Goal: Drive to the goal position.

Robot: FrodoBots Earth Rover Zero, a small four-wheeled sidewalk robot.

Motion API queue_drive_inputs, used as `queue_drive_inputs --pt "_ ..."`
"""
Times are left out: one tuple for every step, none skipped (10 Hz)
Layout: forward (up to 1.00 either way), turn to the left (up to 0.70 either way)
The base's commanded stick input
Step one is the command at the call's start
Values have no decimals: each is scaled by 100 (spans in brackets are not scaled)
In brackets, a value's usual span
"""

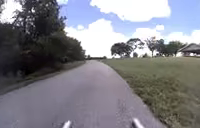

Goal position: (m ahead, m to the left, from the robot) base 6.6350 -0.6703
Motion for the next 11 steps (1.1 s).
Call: queue_drive_inputs --pt "70 1" --pt "70 1" --pt "70 1" --pt "70 1" --pt "70 1" --pt "70 1" --pt "70 1" --pt "70 1" --pt "70 1" --pt "70 1" --pt "70 1"
